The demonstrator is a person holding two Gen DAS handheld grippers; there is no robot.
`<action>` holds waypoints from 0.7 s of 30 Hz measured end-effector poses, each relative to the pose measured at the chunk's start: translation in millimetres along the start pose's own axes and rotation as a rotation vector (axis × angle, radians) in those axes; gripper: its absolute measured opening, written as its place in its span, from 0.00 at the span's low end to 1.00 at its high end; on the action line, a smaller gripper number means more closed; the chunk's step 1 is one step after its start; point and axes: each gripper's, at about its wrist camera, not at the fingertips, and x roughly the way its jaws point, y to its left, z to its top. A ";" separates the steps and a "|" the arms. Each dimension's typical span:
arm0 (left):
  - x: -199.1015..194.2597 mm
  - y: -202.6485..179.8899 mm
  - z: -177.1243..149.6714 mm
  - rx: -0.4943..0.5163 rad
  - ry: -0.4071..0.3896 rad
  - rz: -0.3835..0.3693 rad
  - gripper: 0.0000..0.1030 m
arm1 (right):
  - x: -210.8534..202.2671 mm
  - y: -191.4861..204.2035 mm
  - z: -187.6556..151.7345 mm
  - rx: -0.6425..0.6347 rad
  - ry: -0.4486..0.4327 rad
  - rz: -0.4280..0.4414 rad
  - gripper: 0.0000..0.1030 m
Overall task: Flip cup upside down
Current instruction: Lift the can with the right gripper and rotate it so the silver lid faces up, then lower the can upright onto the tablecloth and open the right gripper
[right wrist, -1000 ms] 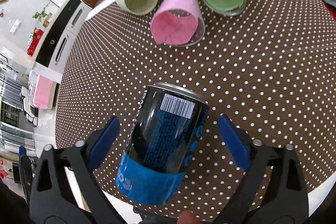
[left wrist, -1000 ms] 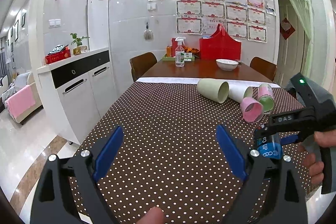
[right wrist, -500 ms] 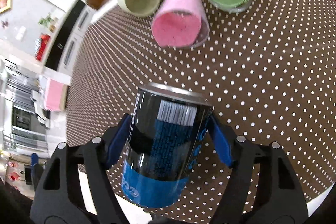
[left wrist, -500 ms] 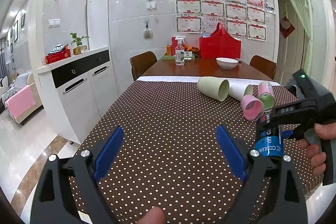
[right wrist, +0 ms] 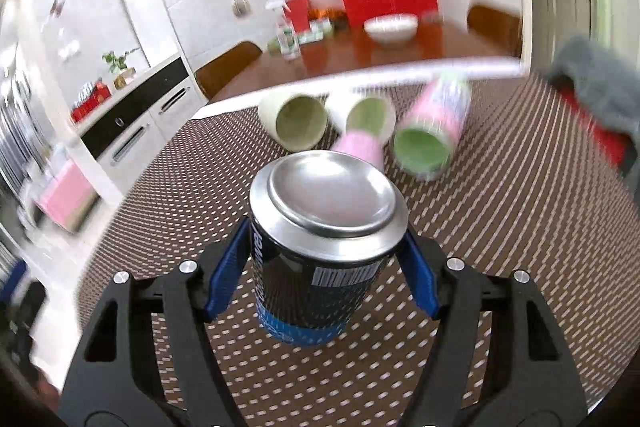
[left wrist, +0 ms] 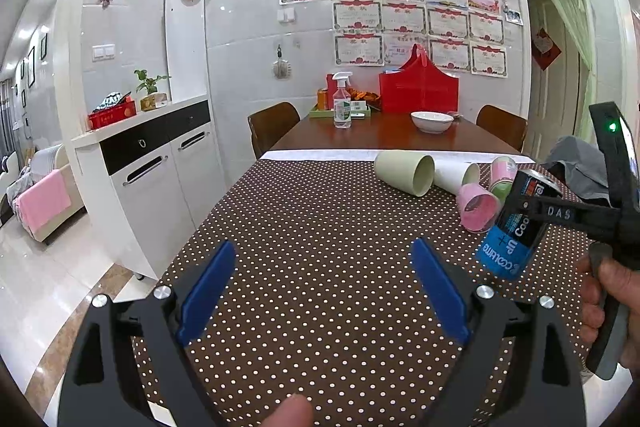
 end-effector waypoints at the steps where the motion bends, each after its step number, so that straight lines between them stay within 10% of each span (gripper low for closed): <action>1: -0.1 0.1 -0.1 -0.001 0.000 0.002 0.86 | -0.5 3.3 -1.1 -0.028 -0.005 -0.020 0.67; 15: 0.0 5.3 -1.9 -0.034 -0.004 -0.016 0.86 | 17.2 25.4 -32.8 -0.234 -0.068 -0.172 0.69; 18: -1.5 5.9 -0.7 -0.041 -0.009 -0.020 0.86 | 12.8 19.0 -28.6 -0.185 -0.066 -0.120 0.93; 21: -3.8 3.7 1.1 -0.038 -0.011 -0.027 0.86 | 2.0 13.6 -22.9 -0.142 -0.094 -0.081 0.94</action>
